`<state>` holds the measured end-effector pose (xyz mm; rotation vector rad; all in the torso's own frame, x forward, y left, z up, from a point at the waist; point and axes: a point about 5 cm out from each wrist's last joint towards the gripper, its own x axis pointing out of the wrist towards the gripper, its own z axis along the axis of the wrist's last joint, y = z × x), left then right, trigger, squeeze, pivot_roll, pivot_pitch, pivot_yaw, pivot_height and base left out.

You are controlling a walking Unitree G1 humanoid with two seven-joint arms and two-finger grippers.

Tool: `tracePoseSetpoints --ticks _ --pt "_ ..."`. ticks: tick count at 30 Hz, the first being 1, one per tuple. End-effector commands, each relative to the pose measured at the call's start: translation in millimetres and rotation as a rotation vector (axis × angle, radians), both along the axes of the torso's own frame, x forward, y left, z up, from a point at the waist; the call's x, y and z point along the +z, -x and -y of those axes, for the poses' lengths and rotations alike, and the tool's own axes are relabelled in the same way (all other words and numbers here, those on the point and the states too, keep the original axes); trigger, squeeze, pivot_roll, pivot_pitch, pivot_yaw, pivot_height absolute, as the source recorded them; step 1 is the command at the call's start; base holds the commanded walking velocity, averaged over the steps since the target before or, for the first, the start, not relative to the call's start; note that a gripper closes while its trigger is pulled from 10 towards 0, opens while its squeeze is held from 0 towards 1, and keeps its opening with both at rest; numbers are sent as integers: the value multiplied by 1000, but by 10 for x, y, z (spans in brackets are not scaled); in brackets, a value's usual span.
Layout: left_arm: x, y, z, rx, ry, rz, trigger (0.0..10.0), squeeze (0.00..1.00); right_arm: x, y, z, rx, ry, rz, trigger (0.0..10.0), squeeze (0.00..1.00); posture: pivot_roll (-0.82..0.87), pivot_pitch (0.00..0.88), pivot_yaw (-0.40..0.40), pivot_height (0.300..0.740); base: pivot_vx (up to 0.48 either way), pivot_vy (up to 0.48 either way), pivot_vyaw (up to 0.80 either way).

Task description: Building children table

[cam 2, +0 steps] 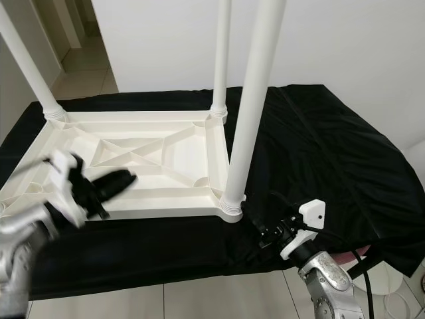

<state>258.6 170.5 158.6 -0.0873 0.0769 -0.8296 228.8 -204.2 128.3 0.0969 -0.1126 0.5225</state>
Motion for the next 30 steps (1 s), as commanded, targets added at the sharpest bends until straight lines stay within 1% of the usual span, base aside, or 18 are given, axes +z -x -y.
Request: tracePoseSetpoints --ticks 1,2,3,4,5,7,9,11,13,15,16,17,19,22,23,26,27,30 --pt "47 90 210 -132 -11 32 10000 0 31 -29 -59 37 -5 -1 10000 0 -70 0 34 740 0 0 0" --pt "46 127 333 -167 -13 36 10000 0 55 -58 -89 52 -8 4 10000 0 -62 0 24 740 0 0 0" --pt "46 127 333 -167 -13 36 10000 0 55 -58 -89 52 -8 4 10000 0 -62 0 24 740 0 0 0" --pt "53 158 488 -188 -27 49 10000 0 93 -117 -121 62 -8 16 10000 0 -60 0 20 740 0 0 0" --pt "53 158 488 -188 -27 49 10000 0 93 -117 -121 62 -8 16 10000 0 -60 0 20 740 0 0 0" --pt "53 166 604 -186 -17 45 10000 0 119 -180 -141 64 -9 24 10000 0 -55 0 12 740 0 0 0" --pt "53 166 604 -186 -17 45 10000 0 119 -180 -141 64 -9 24 10000 0 -55 0 12 740 0 0 0" --pt "75 197 762 -183 -18 50 10000 0 184 -285 -190 61 -8 47 10000 0 -41 0 -13 740 0 0 0" --pt "75 197 762 -183 -18 50 10000 0 184 -285 -190 61 -8 47 10000 0 -41 0 -13 740 0 0 0" --pt "89 212 853 -160 -41 60 10000 0 231 -357 -244 74 -15 58 10000 0 -33 0 -26 740 0 0 0" --pt "89 212 853 -160 -41 60 10000 0 231 -357 -244 74 -15 58 10000 0 -33 0 -26 740 0 0 0" --pt "98 184 867 -125 -56 60 10000 0 243 -388 -281 100 -10 57 10000 0 -27 0 -34 740 0 0 0" --pt "151 114 866 -53 -44 67 10000 0 243 -443 -330 150 -1 39 10000 0 -11 0 -58 740 0 0 0" --pt "173 100 863 -33 -39 72 10000 0 243 -458 -342 163 3 33 10000 0 -8 0 -64 740 0 0 0" --pt "178 83 849 -3 -47 71 10000 0 235 -466 -358 199 18 23 10000 0 -6 0 -71 740 0 0 0" --pt "186 72 824 33 -48 76 10000 0 223 -469 -333 261 59 8 10000 0 0 0 -82 740 0 0 0" --pt "216 77 835 50 -36 88 10000 0 209 -493 -276 281 80 -8 10000 0 0 0 -84 740 0 0 0" --pt "219 78 886 42 -46 94 10000 0 205 -562 -219 279 96 -16 10000 0 -10 0 -82 740 0 0 0"
